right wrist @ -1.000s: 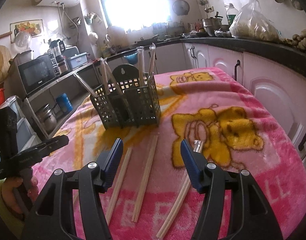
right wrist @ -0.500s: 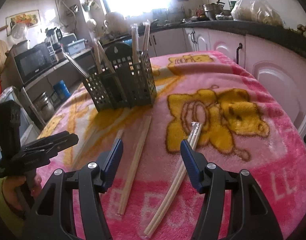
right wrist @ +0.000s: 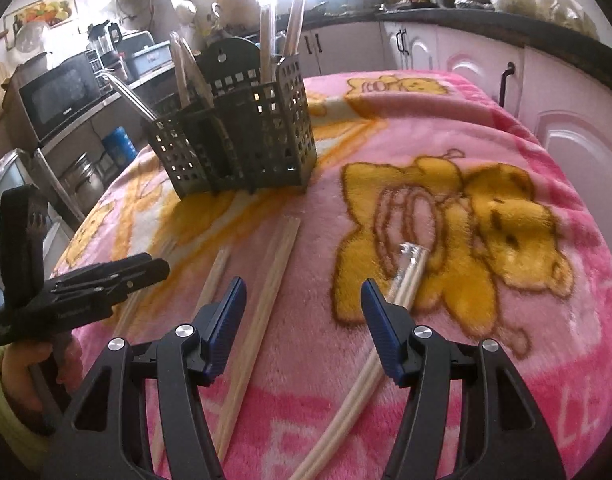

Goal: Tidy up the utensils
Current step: 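Lower the left tool onto a wooden chopstick and close it while the right tool grasps another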

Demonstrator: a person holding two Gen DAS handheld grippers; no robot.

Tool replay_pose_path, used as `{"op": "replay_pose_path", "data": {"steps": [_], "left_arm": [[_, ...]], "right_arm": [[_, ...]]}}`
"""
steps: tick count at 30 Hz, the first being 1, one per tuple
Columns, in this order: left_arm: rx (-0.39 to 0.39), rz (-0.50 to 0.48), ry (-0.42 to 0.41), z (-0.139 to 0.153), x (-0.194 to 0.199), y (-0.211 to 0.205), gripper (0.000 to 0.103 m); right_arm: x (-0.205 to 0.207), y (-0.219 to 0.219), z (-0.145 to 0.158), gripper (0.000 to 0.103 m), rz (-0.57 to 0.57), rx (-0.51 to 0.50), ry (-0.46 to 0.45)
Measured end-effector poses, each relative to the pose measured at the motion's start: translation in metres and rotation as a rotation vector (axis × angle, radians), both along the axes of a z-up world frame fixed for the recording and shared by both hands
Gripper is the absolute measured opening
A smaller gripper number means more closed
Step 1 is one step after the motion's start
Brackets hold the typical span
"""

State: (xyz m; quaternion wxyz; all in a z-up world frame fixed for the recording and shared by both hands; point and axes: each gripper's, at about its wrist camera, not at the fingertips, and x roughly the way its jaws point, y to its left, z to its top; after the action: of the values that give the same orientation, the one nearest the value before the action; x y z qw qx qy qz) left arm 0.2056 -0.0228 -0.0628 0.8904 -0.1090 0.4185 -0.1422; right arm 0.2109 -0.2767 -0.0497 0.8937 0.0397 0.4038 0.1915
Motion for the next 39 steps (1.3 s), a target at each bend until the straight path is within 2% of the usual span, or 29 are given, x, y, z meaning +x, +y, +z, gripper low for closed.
{"op": "replay_pose_path", "data": {"steps": [8,11,13,15,18,24,29,32,34,39], "left_arm": [[-0.012,0.016,0.033,-0.003,0.012,0.002,0.034],[-0.053,0.022,0.046,-0.005,0.015,0.006,0.032],[-0.060,0.029,0.056,-0.005,0.016,0.009,0.024],[-0.067,0.031,0.064,-0.006,0.018,0.011,0.020],[-0.071,0.031,0.079,-0.006,0.020,0.015,0.013],[-0.107,0.015,0.127,-0.006,0.029,0.021,0.011],[-0.086,-0.008,0.169,-0.004,0.040,0.021,0.012],[-0.067,-0.023,0.178,-0.003,0.047,0.016,0.017],[-0.077,-0.032,0.185,-0.003,0.052,0.013,0.024],[-0.028,-0.044,0.183,-0.002,0.062,0.003,0.024]], "right_arm": [[0.037,0.023,-0.001,0.057,0.055,-0.021,0.080],[0.055,0.031,-0.006,0.057,0.056,-0.016,0.136],[0.067,0.035,-0.011,0.057,0.045,-0.014,0.178],[0.076,0.038,-0.015,0.056,0.046,-0.011,0.209],[0.085,0.043,-0.017,0.050,0.045,-0.043,0.224],[0.097,0.045,-0.019,0.036,0.043,-0.069,0.264],[0.101,0.044,-0.020,0.018,0.044,-0.113,0.262],[0.098,0.037,-0.020,0.015,0.041,-0.080,0.244],[0.096,0.034,-0.019,0.014,0.032,-0.043,0.233],[0.077,0.026,0.000,0.013,0.054,0.053,0.142]]}}
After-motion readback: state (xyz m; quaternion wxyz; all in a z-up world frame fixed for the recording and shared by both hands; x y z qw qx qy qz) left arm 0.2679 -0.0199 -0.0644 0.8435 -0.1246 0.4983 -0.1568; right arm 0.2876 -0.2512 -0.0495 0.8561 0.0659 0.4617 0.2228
